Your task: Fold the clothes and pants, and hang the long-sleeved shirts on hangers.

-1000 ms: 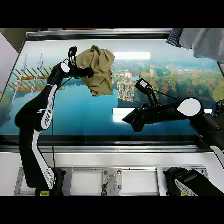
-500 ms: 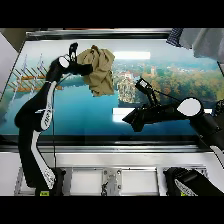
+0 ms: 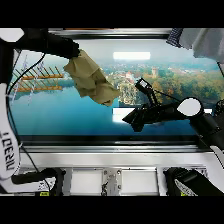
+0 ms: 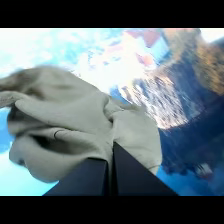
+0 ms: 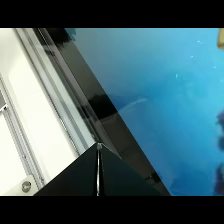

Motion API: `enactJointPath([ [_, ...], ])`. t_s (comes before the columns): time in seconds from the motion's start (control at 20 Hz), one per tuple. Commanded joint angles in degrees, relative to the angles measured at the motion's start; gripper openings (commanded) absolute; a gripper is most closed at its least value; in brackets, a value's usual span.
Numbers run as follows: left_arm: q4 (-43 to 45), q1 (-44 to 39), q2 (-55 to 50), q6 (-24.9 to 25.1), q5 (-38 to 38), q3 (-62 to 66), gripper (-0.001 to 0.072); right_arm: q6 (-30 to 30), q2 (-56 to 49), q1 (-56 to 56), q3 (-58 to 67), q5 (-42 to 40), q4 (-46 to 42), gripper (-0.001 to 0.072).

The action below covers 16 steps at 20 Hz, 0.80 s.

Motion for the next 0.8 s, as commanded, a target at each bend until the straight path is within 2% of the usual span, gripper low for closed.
enactJointPath([
  [0.0, 1.4, -3.9, 10.2, -1.4, -3.8, -6.9, 0.0013, 0.0, 0.0, 0.0, 0.0, 0.0, 0.0, 0.0017],
  [0.25, 1.3, -6.7, 22.4, -3.1, -3.1, -26.6, 0.0014, 0.0, 0.0, 0.1, 0.0, -0.1, 1.0, 0.0015],
  [0.4, 0.5, -6.6, 28.3, -5.2, -0.7, -35.8, 0.0014, 0.0, 0.0, 0.0, 0.0, -0.2, 8.4, 0.0015],
  [0.5, 0.2, -6.7, 31.5, -6.5, 1.9, -40.1, 0.0014, 0.0, 0.0, 0.1, 0.0, -0.1, 9.6, 0.0016],
  [0.6, -0.3, -6.7, 34.1, -10.8, 6.8, -43.7, 0.0014, 0.0, 0.0, 0.1, 0.0, 0.2, 8.2, 0.0012],
  [0.65, -2.9, -6.7, 34.9, -11.1, 9.6, -44.8, 0.0014, 0.0, 0.1, -0.2, 0.1, -0.3, 6.8, 0.0012],
  [0.7, -6.8, -6.7, 35.4, -11.0, 12.6, -45.3, 0.0013, 1.1, 0.6, -1.5, 0.7, -1.1, 3.7, 0.0011],
  [0.75, -12.5, -6.7, 35.4, -10.5, 15.8, -44.9, 0.0013, 5.4, 1.5, -3.7, 1.9, -2.8, -1.4, 0.0011],
])
